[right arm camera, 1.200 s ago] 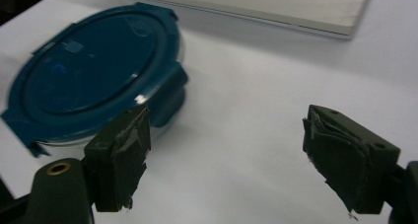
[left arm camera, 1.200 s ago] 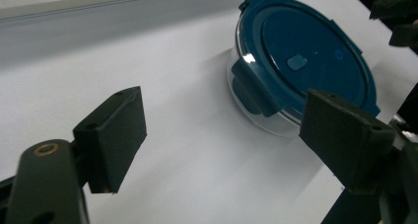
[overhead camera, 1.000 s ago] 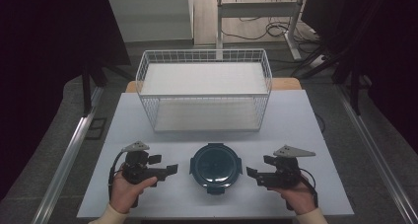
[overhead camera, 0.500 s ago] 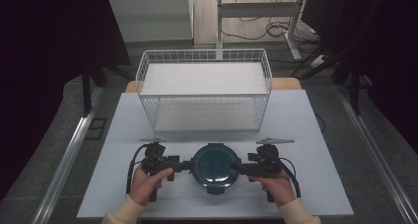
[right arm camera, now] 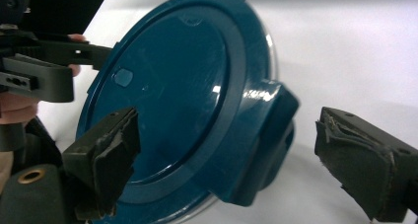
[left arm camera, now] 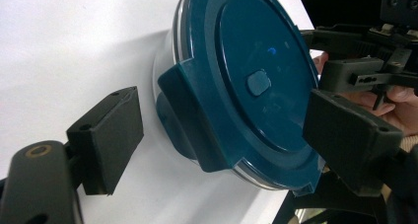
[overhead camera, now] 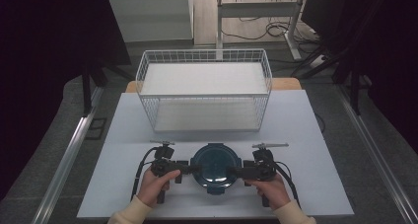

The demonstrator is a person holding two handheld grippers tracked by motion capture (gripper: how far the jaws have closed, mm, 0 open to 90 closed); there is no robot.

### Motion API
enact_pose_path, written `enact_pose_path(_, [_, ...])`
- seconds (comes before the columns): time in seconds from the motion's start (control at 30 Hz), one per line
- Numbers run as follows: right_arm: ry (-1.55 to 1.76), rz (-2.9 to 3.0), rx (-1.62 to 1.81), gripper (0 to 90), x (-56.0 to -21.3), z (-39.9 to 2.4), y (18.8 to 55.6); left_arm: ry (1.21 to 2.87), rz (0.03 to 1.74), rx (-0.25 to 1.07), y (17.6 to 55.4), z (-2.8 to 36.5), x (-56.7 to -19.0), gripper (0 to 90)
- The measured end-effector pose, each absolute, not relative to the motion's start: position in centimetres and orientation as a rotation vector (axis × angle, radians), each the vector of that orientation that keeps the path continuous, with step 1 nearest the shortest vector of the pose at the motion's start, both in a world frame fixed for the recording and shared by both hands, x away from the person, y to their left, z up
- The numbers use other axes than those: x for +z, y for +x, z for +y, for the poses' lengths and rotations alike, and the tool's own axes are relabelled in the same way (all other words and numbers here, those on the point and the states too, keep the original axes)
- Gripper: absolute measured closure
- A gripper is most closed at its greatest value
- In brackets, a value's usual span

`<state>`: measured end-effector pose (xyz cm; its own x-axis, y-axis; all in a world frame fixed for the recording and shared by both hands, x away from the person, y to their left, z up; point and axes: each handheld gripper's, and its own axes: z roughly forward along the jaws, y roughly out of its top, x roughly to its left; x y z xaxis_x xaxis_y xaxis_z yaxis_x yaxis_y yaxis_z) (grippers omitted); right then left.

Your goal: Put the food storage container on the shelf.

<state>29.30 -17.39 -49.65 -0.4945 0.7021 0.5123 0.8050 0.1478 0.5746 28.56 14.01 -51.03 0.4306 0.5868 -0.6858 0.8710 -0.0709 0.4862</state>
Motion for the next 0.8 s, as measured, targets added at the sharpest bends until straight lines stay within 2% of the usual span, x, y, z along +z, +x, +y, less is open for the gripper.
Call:
enact_pose_path(0.43, [-1.511, -2.191, -1.234, 10.7, -50.7, -16.6, 29.2, 1.736, 1.268, -0.506, 28.9, 12.9, -52.3, 17.4])
enact_pose_path(0.5, [-1.509, -2.174, -1.236, 12.7, -50.7, -16.6, 29.2, 1.704, 1.287, -0.539, 28.9, 13.0, -52.6, 19.1])
enact_pose_path(0.53, [-1.513, -2.167, -1.241, 14.4, -50.8, -16.6, 29.2, 1.714, 1.291, -0.527, 28.9, 13.0, -52.6, 22.7])
enact_pose_path(0.6, [-1.518, -2.154, -1.240, 16.2, -50.8, -16.8, 29.3, 1.717, 1.291, -0.513, 28.8, 13.0, -52.5, 23.3])
enact_pose_path(0.7, [-1.536, -2.064, -1.263, 23.4, -51.0, -17.6, 29.5, 1.716, 1.299, -0.505, 28.8, 13.1, -52.4, 25.3])
enact_pose_path(0.8, [-1.540, -2.047, -1.267, 25.4, -51.0, -17.8, 29.4, 1.705, 1.310, -0.500, 28.7, 13.1, -52.3, 26.2])
